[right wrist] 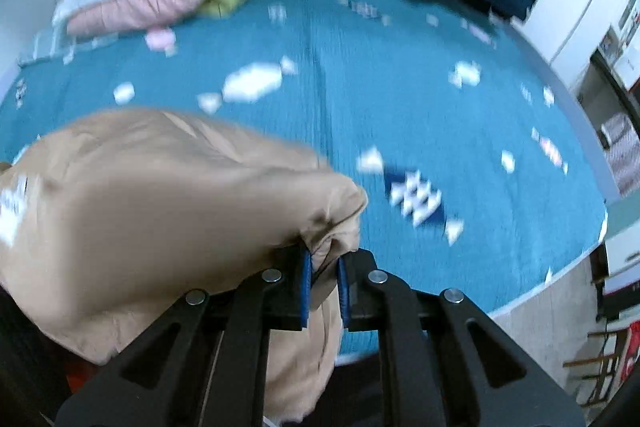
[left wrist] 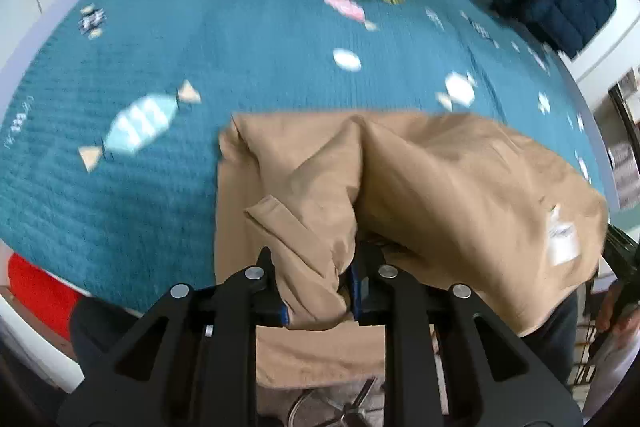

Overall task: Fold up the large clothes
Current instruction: 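Fold the hem over toward the collar and open both grippers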

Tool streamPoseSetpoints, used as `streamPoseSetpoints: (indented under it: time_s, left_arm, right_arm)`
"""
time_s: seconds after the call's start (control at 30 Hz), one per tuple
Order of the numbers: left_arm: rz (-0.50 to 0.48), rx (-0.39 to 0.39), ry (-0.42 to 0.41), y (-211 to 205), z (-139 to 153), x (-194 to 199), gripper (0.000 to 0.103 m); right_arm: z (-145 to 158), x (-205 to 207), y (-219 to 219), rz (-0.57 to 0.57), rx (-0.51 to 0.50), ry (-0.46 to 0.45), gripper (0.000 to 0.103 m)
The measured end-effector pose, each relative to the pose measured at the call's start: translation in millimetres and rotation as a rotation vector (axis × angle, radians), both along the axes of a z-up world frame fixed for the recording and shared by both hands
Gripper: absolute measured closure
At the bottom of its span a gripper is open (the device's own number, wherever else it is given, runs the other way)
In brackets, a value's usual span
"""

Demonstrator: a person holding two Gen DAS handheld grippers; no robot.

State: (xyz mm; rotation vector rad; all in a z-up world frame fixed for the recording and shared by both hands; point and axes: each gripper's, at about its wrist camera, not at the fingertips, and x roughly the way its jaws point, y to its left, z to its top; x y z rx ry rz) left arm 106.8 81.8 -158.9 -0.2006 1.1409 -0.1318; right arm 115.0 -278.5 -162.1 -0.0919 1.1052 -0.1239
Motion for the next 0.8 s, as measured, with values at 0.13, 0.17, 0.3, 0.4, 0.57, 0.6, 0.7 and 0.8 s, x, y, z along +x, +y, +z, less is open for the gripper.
streamPoseSetpoints:
  time_s: [0.13,0.17,0.3,0.4,0.57,0.6,0.7,0.8]
  left_arm:
    - [0.000,0.045,0.048,1.4,-18.1,-17.7,0.081]
    - [0.001,0.054,0.064,4.2,-20.8,-21.2,0.081]
    - [-0.044,0.113,0.070,11.0,-9.5,-35.0,0.062]
    - [-0.081,0.162,0.059,17.4,6.8,-50.4,0.060]
    - [-0.064,0.184,0.034,27.2,39.6,-65.2,0.068]
    - [-0.066,0.180,0.022,25.8,48.4,-66.3,0.068]
    - [-0.082,0.168,-0.044,16.6,76.4,-68.5,0.069]
    - [-0.106,0.078,-0.064,6.0,90.0,-66.0,0.069]
  right_arm:
    - [-14.9,-26.6,-11.1,-0.043,0.057,0.079,0.086]
    - [-14.6,-33.7,-12.3,-0.047,0.057,0.087,0.085]
    - [-3.0,-56.8,-22.0,-0.060,0.068,0.120,0.079]
    - [12.6,-68.2,-35.7,-0.081,0.080,0.113,0.071]
    - [49.8,-67.8,-37.2,-0.070,0.053,0.012,0.071]
    - [54.8,-63.5,-33.9,-0.065,0.038,-0.005,0.071]
    - [50.0,-43.7,-17.3,0.000,0.079,0.023,0.071]
    - [24.3,-25.8,0.7,0.024,0.010,0.106,0.071]
